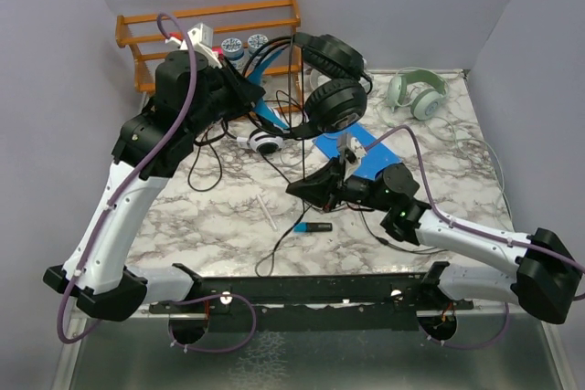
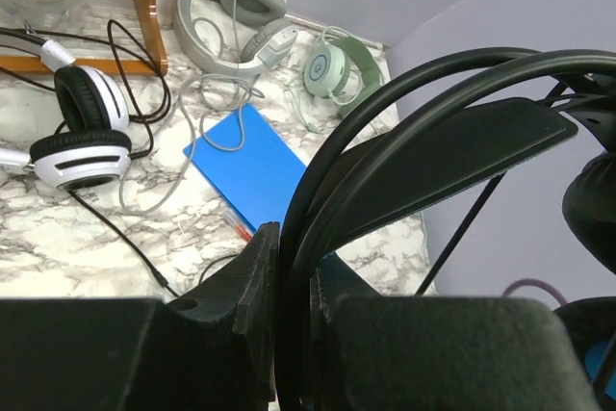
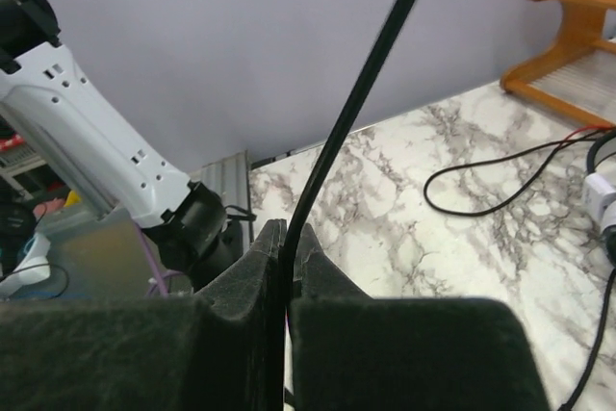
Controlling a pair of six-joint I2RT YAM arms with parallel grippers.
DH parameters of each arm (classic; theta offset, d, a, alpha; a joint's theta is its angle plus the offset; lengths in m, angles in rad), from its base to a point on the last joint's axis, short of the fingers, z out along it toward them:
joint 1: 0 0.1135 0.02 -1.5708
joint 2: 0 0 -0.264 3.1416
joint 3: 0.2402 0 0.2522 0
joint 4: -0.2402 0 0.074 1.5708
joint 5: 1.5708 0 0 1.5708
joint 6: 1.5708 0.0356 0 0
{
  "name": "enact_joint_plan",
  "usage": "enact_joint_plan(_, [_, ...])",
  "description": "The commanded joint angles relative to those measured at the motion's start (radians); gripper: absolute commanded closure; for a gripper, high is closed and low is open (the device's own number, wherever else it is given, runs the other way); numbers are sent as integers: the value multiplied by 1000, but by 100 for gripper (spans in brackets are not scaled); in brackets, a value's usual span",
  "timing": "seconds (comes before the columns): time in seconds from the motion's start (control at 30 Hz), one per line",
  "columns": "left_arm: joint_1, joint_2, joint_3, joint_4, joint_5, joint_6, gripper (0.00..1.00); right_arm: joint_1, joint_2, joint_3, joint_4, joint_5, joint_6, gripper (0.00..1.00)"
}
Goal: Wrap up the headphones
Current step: Wrap the headphones cable around the headphones.
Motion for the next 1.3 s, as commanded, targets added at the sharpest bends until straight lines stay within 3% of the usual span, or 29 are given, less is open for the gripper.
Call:
enact_joint_plan(0.0, [3, -19, -108, 221, -55, -92, 100, 43, -25, 18, -135, -14, 40, 97])
enact_joint_plan(0.33, [3, -57, -317, 377, -270, -111, 100, 81, -60, 30, 74, -35, 270, 84])
enact_joint_plan(0.5, [1, -65, -400, 418, -355, -59, 100, 81, -101, 76, 33, -4, 305, 74])
enact_joint_plan(0.67, [1, -101, -498, 519, -370, 43, 100, 81, -122, 114, -41, 139, 392, 74])
enact_joint_plan(0.9, [1, -193, -620, 583, -437, 126, 100, 81, -101, 158, -20, 170, 442, 72])
enact_joint_plan(1.03, [1, -233, -654, 590, -468, 223, 100, 82, -112, 239, -183, 227, 372, 73])
enact_joint_plan(1.17, [0, -265, -668, 603, -501, 367, 100, 81, -121, 356, -470, 309, 216, 80])
enact_joint_plan(1.27, [0, -280, -668, 606, -538, 469, 100, 81, -89, 456, -663, 287, 75, 88])
